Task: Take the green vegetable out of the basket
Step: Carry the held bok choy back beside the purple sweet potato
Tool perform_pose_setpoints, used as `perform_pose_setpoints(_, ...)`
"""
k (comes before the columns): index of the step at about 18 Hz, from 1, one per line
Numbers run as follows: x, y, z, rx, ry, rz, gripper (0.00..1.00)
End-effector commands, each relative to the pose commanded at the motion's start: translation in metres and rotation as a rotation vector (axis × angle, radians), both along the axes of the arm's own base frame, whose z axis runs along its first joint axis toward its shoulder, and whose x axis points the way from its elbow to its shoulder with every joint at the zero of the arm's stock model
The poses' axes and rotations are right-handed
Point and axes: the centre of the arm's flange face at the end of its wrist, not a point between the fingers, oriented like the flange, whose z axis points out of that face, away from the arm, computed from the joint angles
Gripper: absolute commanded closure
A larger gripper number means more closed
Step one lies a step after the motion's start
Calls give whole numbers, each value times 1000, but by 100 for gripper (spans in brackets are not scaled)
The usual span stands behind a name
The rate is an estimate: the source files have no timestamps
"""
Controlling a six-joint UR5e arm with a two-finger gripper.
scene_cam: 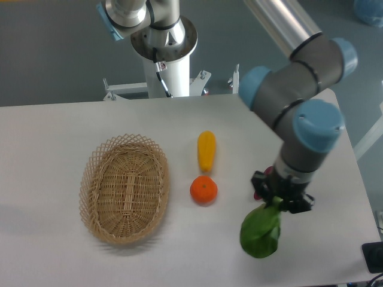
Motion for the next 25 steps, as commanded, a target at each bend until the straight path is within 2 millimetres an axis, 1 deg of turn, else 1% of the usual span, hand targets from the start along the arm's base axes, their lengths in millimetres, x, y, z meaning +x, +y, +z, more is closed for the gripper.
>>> perform_pose_setpoints(2,-18,-16,1,-29,28,-54,97)
perform_pose_setpoints(4,-31,-30,-3,-56,40,-101,97)
perform_pose_setpoints(6,-42,-39,-7,-58,43,-118,97)
perform_pose_setpoints(7,-49,-41,-6,-56,45,-125,97)
perform_pose_setpoints(9,-51,-40,-3,-63,32,-156,97)
perform_pose_setpoints(11,-56,-38,5,-63,37,-164,97)
perform_pose_setpoints(12,-59,-38,4,-62,37,-162,97)
perform_pose_setpoints(14,-65,-45,4,-61,38,-152,97)
perform_pose_setpoints(17,-73,-43,4,-58,50,-174,97)
perform_pose_setpoints(19,-75,-45,2,-58,49,-173,96)
perform_pose_setpoints(25,-75,-46,-1,-59,48,-191,92)
